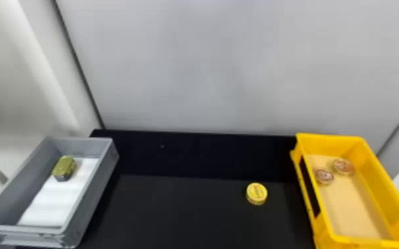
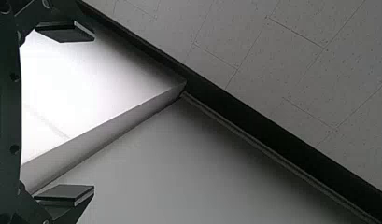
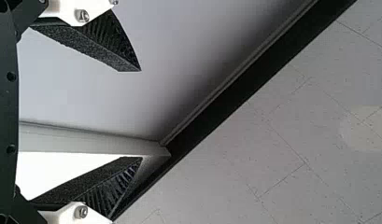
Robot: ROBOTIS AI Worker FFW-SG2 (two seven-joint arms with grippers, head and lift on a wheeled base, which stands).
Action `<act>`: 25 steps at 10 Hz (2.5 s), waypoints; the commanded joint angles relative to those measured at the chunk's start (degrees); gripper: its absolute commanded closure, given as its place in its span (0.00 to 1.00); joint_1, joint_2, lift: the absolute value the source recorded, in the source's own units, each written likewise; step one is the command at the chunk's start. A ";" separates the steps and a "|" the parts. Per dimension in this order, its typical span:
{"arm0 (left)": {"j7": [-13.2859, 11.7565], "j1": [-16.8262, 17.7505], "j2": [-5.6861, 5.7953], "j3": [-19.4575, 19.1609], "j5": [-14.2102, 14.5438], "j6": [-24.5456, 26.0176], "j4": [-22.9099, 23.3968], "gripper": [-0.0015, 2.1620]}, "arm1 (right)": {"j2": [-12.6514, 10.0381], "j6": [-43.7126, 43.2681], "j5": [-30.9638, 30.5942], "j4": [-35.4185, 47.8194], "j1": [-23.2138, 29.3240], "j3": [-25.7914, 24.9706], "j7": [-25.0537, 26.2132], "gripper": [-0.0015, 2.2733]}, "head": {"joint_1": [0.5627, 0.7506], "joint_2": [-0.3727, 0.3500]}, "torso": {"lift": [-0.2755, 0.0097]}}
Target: Pick up the round yellow can and place it in the yellow rectangular box
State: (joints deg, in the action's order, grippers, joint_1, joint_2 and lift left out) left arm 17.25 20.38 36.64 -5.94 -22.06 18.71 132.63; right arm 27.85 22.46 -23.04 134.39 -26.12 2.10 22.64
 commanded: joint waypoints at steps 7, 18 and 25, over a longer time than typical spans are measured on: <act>-0.01 0.19 0.21 0.40 0.09 -0.07 0.00 0.06 | -3.68 25.64 22.33 -0.79 -0.42 -2.80 1.44 0.04 | 0.53 0.59 | 0.93; -0.01 3.09 -1.29 4.62 0.09 -0.68 -1.23 0.06 | -11.59 52.64 -26.30 -33.14 -0.51 5.81 -91.32 0.05 | 0.53 0.59 | 0.93; 0.08 2.56 -1.64 4.97 0.09 -1.82 -2.02 0.06 | -19.50 38.13 1.67 -53.00 2.39 -2.71 -68.72 0.06 | 0.53 0.59 | 0.93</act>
State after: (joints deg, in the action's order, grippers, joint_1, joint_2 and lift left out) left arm 17.32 23.08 35.04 -1.04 -21.97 16.96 130.70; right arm 8.92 62.30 -31.09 86.42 -23.30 -0.13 -50.00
